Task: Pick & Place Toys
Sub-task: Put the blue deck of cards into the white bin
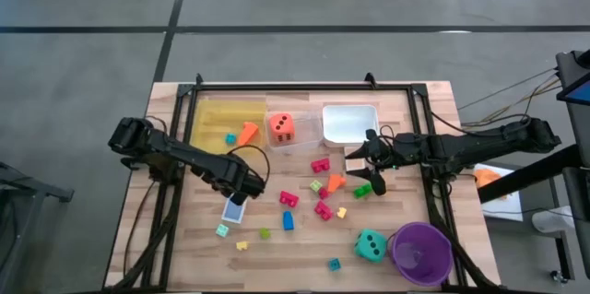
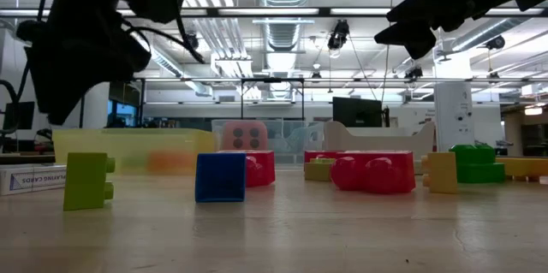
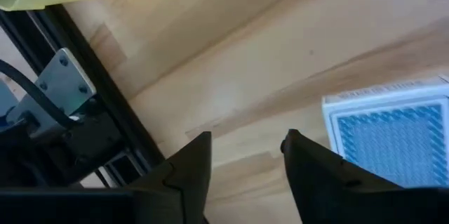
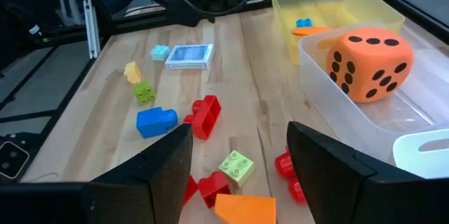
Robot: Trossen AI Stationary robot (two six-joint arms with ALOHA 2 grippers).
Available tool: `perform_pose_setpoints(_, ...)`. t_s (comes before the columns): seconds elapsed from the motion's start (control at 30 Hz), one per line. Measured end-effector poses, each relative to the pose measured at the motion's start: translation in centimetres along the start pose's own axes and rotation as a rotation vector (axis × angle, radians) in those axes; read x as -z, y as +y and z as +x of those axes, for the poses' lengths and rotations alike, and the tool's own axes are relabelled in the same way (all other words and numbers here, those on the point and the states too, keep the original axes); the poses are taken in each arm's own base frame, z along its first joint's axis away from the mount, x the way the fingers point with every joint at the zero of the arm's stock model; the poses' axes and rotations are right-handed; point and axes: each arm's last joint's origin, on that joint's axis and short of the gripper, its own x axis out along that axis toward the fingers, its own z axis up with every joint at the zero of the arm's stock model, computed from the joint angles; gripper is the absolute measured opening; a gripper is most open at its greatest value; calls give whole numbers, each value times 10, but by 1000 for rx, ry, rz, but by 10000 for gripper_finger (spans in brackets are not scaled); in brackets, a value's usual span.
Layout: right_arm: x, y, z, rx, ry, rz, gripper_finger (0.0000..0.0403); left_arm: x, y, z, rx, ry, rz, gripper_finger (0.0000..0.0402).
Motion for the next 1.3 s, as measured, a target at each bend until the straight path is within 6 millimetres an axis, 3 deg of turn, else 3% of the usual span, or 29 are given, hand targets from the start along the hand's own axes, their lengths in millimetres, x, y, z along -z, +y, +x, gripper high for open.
perform_pose_setpoints(0.3,0,0,0,-1,0,-2,230,0,-2,3,34,55,11,308)
perform_pose_setpoints(0.63,0,0,0,-1,1,0,230,-5,-26,-2,300,31,-18,384)
perform_pose_setpoints(0.9,0,0,0,-2,2,0,230,-5,-27,0,315,31,-32,392)
perform_pose_setpoints(1.3,0,0,0,-3,2,0,230,1,-32,26,357,46,-73,390)
